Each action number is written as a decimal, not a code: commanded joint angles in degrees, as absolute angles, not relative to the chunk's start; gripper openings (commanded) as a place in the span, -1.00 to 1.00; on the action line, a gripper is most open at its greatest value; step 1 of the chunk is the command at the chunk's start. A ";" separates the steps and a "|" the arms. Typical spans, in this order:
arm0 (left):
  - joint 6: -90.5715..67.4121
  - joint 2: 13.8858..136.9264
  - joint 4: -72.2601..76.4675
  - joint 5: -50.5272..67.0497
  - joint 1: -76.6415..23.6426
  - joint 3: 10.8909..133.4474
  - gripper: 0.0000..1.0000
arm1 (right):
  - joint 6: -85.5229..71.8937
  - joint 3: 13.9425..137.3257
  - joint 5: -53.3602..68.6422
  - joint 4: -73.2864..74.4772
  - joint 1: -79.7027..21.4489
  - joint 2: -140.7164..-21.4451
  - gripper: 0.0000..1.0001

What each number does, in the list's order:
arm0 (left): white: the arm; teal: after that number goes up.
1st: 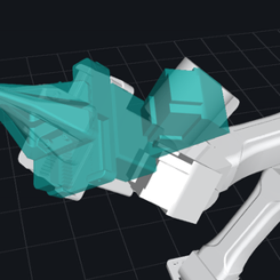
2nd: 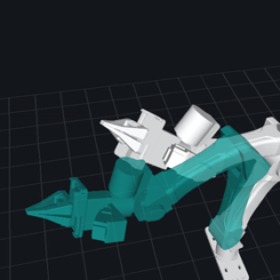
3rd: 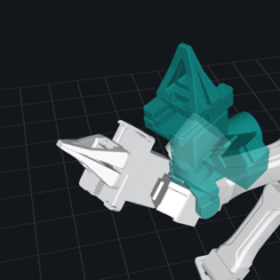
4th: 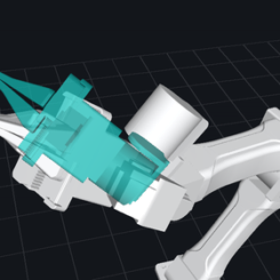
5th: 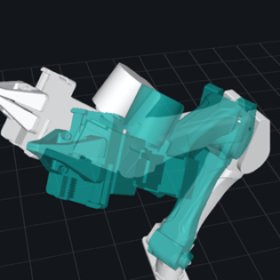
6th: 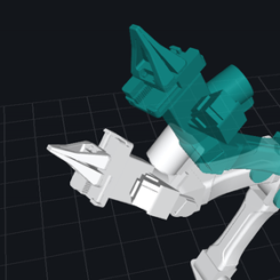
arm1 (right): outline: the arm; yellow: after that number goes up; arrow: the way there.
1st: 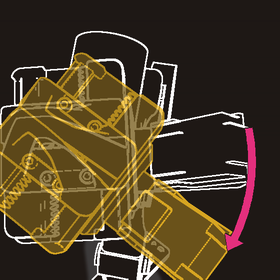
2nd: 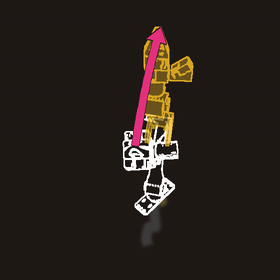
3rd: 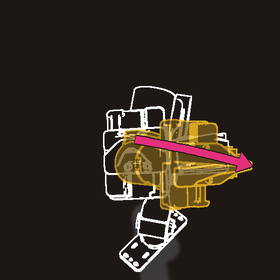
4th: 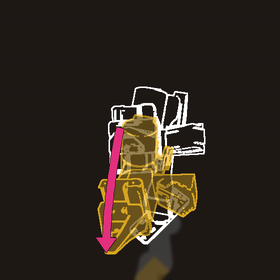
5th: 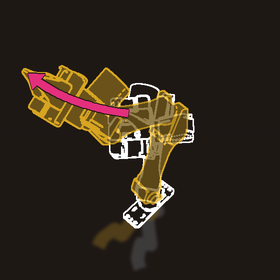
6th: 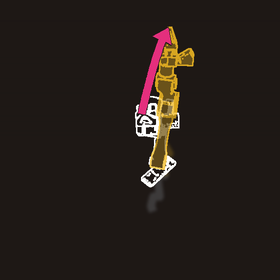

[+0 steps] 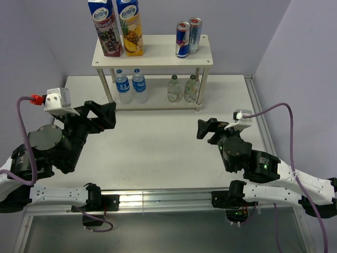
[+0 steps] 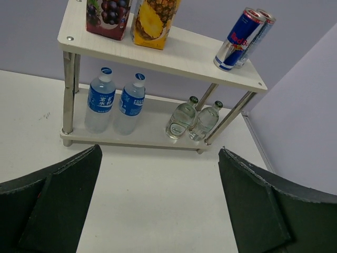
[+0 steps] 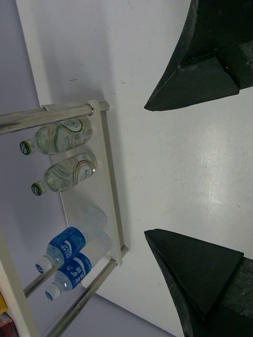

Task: Place and organize the beverage onto the shelf

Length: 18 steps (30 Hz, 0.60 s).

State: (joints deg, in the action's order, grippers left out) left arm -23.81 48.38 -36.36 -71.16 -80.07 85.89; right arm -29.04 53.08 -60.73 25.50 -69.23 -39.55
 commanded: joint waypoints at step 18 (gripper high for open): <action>-24.87 47.37 -39.11 -69.43 -80.33 87.10 0.99 | -29.62 51.94 -63.63 25.14 -69.52 -40.08 1.00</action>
State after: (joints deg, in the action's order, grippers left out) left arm -26.09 47.72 -40.05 -69.71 -80.07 86.19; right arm -29.34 52.29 -61.76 25.78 -69.23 -39.75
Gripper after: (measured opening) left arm 0.994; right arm 0.998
